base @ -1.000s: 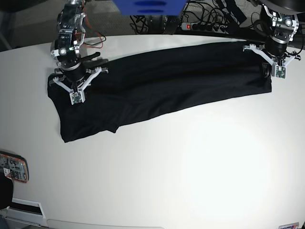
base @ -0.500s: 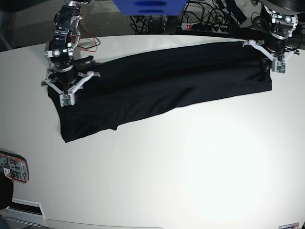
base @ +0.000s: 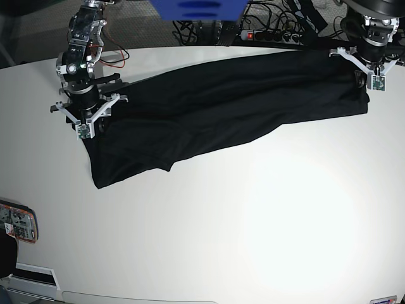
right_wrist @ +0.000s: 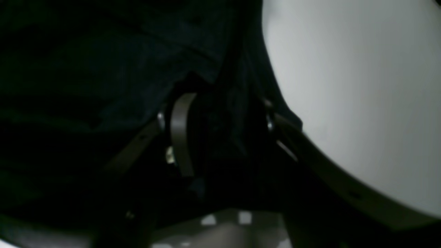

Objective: Fold the T-shirt properly
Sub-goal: 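Lay the folded hem onto the collar edge with both grippers, then release the strip and regrasp its two ends with both grippers, then pull the strip end with the right gripper, straightening the folded shirt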

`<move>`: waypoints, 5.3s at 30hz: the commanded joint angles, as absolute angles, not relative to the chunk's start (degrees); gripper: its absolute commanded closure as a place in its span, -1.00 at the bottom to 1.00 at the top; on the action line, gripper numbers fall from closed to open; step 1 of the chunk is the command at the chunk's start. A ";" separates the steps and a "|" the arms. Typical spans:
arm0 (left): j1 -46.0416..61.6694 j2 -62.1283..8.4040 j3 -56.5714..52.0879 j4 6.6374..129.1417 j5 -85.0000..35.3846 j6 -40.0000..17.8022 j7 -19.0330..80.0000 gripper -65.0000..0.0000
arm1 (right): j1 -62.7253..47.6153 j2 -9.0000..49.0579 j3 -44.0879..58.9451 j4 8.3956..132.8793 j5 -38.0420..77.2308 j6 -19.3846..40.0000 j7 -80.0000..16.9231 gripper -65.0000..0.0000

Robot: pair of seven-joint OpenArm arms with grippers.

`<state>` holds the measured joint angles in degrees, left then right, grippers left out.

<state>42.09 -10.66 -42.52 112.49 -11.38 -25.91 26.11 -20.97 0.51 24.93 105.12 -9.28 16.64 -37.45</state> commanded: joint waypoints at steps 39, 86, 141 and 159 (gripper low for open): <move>33.36 -5.85 -35.56 114.86 -3.21 -25.71 25.45 0.12 | -13.93 0.75 17.27 110.81 -9.01 16.31 -42.95 0.31; 9.45 -18.95 -31.16 91.12 -3.03 -25.71 25.36 0.11 | -1.54 0.75 18.24 92.70 -8.92 16.22 -34.33 0.31; 13.85 -39.52 -30.46 58.59 -41.10 -39.43 36.88 -0.33 | -25.71 1.01 -4.26 112.84 -8.84 16.31 -14.11 0.31; 9.98 -34.86 -26.95 59.03 -41.54 -39.34 36.53 1.00 | -25.71 1.01 -4.18 112.84 -8.84 16.31 -14.11 0.31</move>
<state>9.91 -34.76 -27.05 59.27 -44.60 -39.75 32.71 -25.87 1.10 -4.23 111.70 -9.45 16.45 -15.75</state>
